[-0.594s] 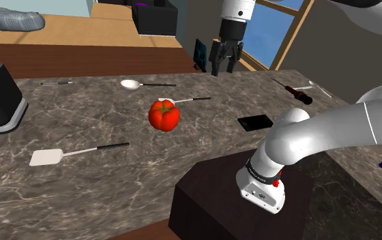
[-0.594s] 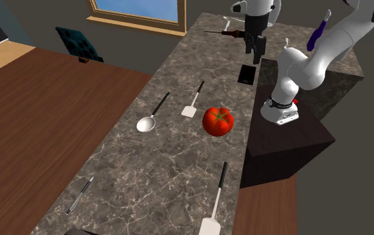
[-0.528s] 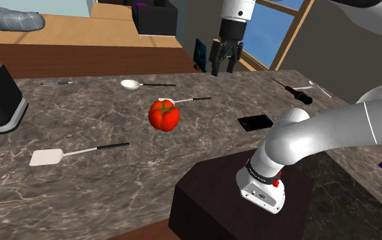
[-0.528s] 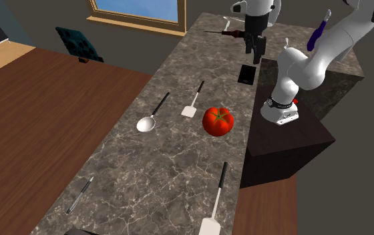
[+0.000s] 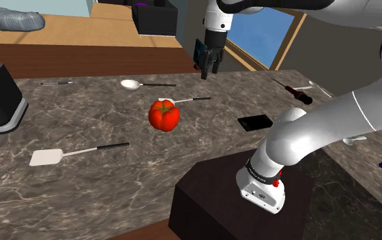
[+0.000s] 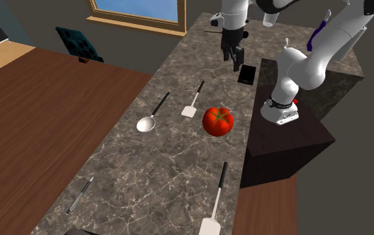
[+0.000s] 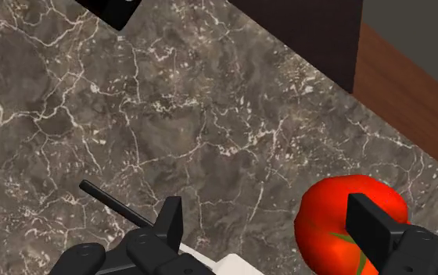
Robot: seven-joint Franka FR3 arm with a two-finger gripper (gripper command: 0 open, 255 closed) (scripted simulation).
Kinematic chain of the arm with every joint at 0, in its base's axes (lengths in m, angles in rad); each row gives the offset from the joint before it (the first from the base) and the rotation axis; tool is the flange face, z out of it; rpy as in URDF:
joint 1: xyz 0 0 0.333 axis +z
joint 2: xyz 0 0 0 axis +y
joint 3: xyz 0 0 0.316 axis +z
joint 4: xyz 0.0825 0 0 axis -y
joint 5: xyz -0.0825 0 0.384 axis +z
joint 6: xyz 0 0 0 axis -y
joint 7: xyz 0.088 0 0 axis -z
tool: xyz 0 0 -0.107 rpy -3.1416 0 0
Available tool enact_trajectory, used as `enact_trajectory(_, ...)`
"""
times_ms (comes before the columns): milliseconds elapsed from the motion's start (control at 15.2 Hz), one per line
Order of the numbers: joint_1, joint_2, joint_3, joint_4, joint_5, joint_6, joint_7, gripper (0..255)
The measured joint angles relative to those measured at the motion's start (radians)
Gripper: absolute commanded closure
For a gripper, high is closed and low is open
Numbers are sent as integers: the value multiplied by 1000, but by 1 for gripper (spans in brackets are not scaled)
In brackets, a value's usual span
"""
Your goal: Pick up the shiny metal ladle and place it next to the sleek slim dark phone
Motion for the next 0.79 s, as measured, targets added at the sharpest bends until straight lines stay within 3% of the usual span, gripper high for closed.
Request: enact_trajectory(792, 50, 411, -69, 182, -81, 265, -380, 0)
